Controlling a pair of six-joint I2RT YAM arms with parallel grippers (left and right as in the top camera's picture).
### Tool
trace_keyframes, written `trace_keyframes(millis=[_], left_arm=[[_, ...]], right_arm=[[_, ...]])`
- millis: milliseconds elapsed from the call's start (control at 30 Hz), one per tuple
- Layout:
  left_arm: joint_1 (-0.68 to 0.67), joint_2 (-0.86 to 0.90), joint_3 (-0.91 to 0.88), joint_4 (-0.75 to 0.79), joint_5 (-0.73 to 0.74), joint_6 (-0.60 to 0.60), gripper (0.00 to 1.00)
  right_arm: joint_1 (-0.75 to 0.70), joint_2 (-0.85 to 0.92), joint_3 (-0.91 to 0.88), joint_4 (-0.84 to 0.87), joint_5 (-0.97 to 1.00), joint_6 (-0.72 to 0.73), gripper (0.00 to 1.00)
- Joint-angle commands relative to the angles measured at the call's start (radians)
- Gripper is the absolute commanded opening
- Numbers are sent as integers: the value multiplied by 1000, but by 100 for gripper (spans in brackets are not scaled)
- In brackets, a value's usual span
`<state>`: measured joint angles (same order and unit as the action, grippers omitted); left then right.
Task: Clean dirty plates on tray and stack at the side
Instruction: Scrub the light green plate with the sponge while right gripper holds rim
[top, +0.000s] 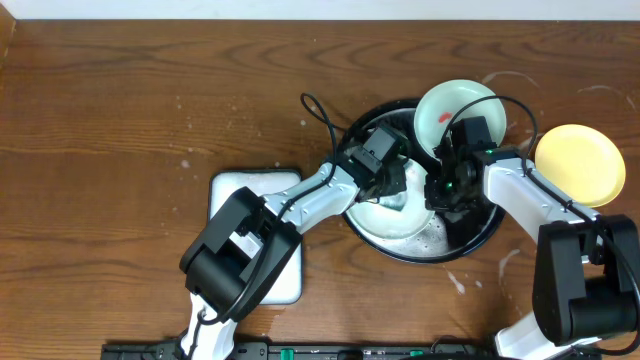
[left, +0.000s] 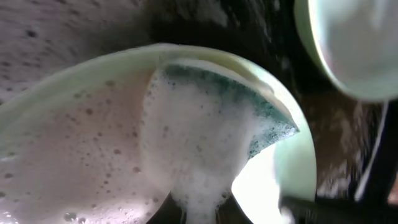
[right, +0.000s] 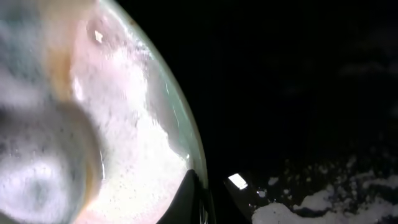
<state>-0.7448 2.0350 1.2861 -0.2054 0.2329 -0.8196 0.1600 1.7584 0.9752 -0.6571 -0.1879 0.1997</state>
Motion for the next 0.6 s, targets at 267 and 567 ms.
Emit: trace_keyframes(millis=[267,567], left_arm=[[-18,74,-37,-274,335,41,7],[72,-6,-9,-457,-142,132,7]], right_arm=[[-2,24,-22,-12,53,-33,1],[-2,24,-22,-8,53,-37,1]])
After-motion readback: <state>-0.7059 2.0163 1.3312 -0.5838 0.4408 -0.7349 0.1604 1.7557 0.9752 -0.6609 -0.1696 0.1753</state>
